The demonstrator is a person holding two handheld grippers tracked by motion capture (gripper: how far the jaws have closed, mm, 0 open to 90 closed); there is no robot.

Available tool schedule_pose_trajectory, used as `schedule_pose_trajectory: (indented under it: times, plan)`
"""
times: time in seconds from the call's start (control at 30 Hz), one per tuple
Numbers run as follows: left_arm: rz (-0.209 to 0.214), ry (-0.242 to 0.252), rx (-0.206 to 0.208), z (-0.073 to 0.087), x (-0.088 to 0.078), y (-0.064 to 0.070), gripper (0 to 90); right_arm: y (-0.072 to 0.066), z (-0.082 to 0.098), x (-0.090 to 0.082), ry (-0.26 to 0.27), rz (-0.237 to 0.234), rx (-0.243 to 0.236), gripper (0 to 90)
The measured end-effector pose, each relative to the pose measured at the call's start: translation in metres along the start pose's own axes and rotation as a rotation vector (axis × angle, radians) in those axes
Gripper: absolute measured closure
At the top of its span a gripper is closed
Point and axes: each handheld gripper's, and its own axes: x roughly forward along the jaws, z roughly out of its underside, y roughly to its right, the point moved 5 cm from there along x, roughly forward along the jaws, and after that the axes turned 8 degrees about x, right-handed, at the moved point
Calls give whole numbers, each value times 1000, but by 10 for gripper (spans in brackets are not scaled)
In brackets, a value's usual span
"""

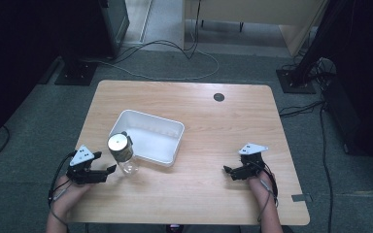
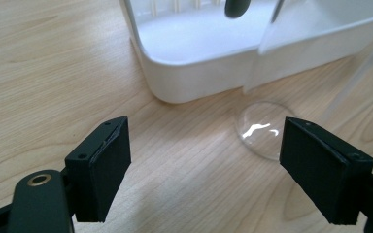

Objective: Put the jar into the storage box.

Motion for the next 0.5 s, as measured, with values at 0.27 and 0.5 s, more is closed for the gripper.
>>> schedule_pose_trajectory:
  times: [0.27,0.5]
  plan:
    - [96,49,4,-10,-9,9,187,0,0,0,0,1,1,0]
    - [112,65,32,-18,-12,17,187,0,0,0,0,1,0,0]
